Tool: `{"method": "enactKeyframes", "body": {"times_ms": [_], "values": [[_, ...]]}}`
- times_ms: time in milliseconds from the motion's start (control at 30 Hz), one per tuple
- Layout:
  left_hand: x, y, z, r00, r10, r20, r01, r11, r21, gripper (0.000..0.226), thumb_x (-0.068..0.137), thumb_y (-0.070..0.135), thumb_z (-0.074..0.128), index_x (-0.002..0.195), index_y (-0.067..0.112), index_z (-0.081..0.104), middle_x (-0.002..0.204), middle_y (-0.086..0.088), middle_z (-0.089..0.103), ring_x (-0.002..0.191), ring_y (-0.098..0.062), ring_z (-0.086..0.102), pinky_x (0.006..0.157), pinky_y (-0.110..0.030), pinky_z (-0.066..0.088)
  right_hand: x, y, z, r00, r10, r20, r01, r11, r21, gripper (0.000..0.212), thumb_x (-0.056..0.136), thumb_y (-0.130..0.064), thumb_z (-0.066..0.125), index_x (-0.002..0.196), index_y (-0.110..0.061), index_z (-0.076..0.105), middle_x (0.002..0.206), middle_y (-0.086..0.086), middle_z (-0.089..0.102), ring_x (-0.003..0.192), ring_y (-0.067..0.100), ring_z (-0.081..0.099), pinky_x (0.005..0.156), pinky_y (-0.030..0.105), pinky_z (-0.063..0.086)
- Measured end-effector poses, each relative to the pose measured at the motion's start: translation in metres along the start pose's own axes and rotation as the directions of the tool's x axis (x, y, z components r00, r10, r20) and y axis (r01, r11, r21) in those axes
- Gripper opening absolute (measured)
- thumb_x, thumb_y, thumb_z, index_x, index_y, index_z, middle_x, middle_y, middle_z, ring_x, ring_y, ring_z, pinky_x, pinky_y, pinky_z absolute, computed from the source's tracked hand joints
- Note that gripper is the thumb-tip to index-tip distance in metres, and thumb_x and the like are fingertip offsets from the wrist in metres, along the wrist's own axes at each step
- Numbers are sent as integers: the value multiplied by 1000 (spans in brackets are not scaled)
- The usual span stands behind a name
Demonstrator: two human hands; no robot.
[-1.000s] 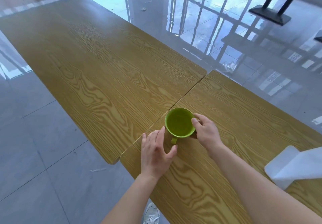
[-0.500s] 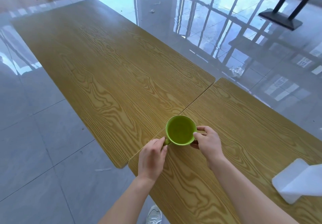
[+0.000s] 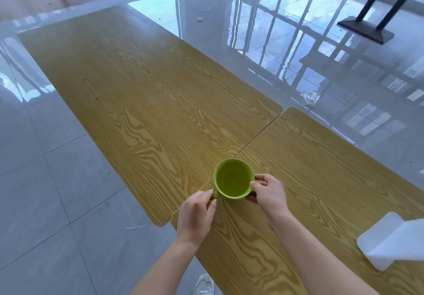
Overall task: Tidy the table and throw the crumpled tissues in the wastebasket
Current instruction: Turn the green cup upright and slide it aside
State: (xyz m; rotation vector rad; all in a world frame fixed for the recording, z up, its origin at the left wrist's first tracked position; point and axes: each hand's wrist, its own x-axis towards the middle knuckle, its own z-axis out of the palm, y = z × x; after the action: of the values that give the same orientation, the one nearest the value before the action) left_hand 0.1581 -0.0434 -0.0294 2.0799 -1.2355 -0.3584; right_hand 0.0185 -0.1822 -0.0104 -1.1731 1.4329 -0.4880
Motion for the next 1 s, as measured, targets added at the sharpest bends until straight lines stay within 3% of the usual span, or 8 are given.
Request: {"method": "enactKeyframes", "body": {"times_ms": [233,433,633,767,900,1000], "values": [[-3,-4,-4,1000,6,13,-6,1000,23,10,90,19,67,96,11,70,73,5,61,66,-12,56,58,-34,50,-4,1,3,1000,7,-4,-7,1000,-26,16,94,-12,59,107,-20,66,98,4,72,78,17,74,69,33,64],[-9,-2,-9,1000,17,13,-17,1000,22,40,86,24,74,122,9,65,93,3,68,79,-11,61,65,-29,55,-14,-4,-2,1000,-24,14,26,994,-104,25,94,-23,63,118,-19,62,101,0,69,84,18,72,77,39,62],[-20,24,-21,985,173,25,-174,978,112,43,80,16,72,122,12,64,107,3,64,96,-13,62,78,-27,55,-37,-4,-27,997,-82,-1,78,962,-263,32,93,-29,61,124,-21,59,101,-4,69,97,19,66,93,47,54],[-23,52,-20,968,226,107,-237,966,102,44,79,14,72,122,12,65,109,1,64,98,-17,62,82,-34,55,-61,0,-49,994,-106,-34,92,955,-282,31,91,-27,63,122,-20,62,101,-6,67,95,16,66,90,45,56],[-24,79,-13,936,296,193,-314,946,73,45,78,15,72,123,13,65,107,2,64,96,-17,62,81,-34,55,-85,11,-75,986,-151,-77,112,920,-375,30,92,-30,63,122,-24,63,99,-14,65,91,4,63,82,29,52],[-25,98,-3,899,366,241,-386,921,43,47,78,16,71,124,12,64,109,1,64,98,-18,62,83,-32,53,-105,19,-96,979,-156,-128,91,909,-406,32,92,-31,63,124,-24,62,104,-10,67,94,5,63,83,26,50]]}}
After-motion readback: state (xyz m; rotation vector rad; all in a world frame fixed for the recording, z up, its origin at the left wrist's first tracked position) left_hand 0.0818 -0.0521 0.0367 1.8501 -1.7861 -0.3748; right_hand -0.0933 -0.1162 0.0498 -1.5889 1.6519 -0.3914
